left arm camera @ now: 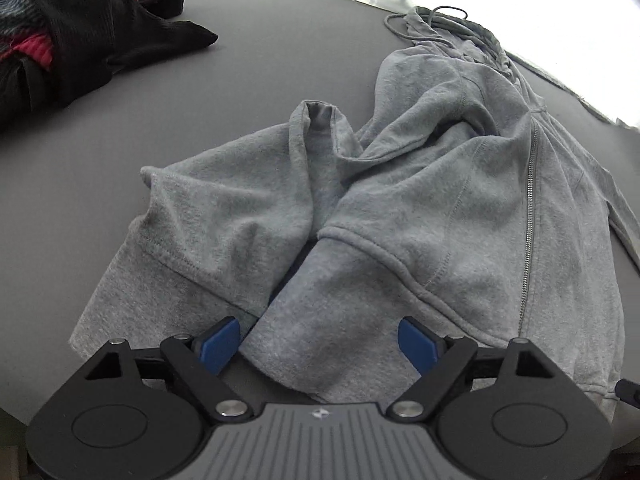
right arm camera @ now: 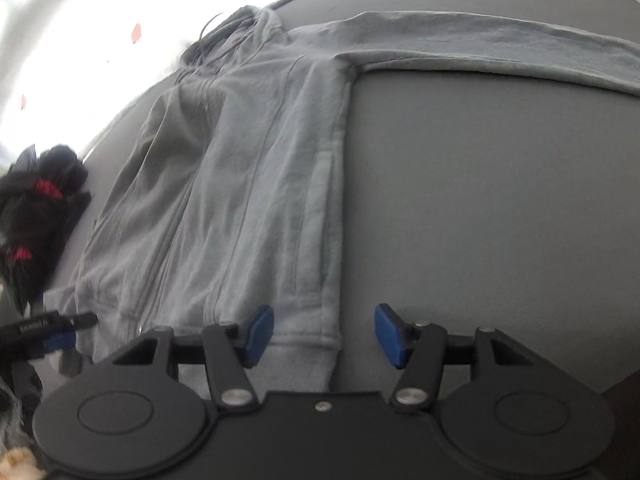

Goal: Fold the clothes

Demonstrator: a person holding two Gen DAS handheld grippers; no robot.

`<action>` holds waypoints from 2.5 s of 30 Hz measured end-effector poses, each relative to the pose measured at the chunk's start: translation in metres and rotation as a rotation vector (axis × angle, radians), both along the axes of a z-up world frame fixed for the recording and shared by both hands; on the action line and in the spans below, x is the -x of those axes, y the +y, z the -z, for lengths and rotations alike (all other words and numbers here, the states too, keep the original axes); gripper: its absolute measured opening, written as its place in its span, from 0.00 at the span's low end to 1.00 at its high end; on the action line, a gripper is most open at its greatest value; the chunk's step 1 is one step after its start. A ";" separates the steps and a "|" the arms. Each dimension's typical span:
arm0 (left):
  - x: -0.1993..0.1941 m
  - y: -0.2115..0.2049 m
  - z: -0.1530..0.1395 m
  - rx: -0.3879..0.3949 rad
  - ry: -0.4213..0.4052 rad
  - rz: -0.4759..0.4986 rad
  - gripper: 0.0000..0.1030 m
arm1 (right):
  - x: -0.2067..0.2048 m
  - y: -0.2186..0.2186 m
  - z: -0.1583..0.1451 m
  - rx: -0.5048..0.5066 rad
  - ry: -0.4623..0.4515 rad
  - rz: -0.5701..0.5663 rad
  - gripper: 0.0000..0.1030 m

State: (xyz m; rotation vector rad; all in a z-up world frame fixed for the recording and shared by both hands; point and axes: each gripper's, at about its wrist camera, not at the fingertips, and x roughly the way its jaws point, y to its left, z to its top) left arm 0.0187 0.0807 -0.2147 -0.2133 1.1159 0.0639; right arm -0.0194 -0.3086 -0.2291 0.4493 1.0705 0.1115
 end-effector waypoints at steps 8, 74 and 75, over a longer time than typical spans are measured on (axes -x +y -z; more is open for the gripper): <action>0.004 -0.027 -0.005 -0.042 -0.062 0.111 0.06 | 0.003 0.048 -0.020 0.289 -0.052 -0.184 0.12; 0.049 0.199 -0.036 -0.344 0.041 -0.553 0.23 | -0.057 0.085 0.000 0.404 0.049 -0.091 0.99; 0.056 0.193 -0.038 -0.314 0.015 -0.556 0.26 | -0.056 0.086 -0.001 0.406 0.050 -0.096 0.99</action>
